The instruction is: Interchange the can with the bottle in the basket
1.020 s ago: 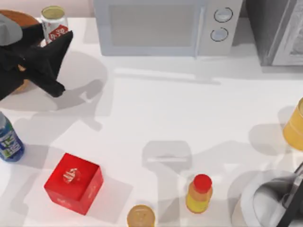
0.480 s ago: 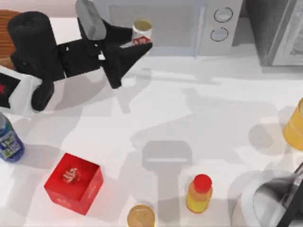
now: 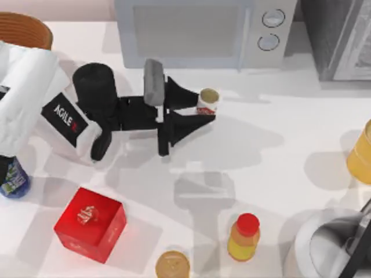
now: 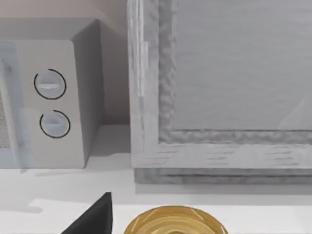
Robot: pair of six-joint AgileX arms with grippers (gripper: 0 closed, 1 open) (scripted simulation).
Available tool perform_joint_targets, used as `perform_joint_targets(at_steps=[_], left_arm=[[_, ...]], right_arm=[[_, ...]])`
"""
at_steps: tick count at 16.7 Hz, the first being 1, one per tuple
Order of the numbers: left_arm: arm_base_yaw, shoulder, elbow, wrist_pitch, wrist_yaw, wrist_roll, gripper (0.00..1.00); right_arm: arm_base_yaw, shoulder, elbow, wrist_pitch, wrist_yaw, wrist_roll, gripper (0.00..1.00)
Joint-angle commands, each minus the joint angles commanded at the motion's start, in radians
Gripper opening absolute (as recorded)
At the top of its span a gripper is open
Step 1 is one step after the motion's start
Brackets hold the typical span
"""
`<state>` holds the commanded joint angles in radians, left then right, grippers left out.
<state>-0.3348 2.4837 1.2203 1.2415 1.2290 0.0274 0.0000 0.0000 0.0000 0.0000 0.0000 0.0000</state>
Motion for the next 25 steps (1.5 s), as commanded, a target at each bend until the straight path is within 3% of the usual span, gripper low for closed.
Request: perform_joint_targets(at_steps=[4,9,22,25], left_arm=[[-0.013,0.089,0.041,0.044,0.044,0.0,0.0],[-0.013,0.089,0.041,0.044,0.044,0.0,0.0],[-0.013,0.089,0.041,0.044,0.044,0.0,0.98],[-0.013,0.089,0.041,0.044,0.044,0.0,1.0]], right_arm=[[0.0,0.0,0.0,0.0,0.0,0.0,1.0],[0.0,0.0,0.0,0.0,0.0,0.0,1.0],[0.0,0.0,0.0,0.0,0.0,0.0,1.0],[0.0,0.0,0.0,0.0,0.0,0.0,1.0]])
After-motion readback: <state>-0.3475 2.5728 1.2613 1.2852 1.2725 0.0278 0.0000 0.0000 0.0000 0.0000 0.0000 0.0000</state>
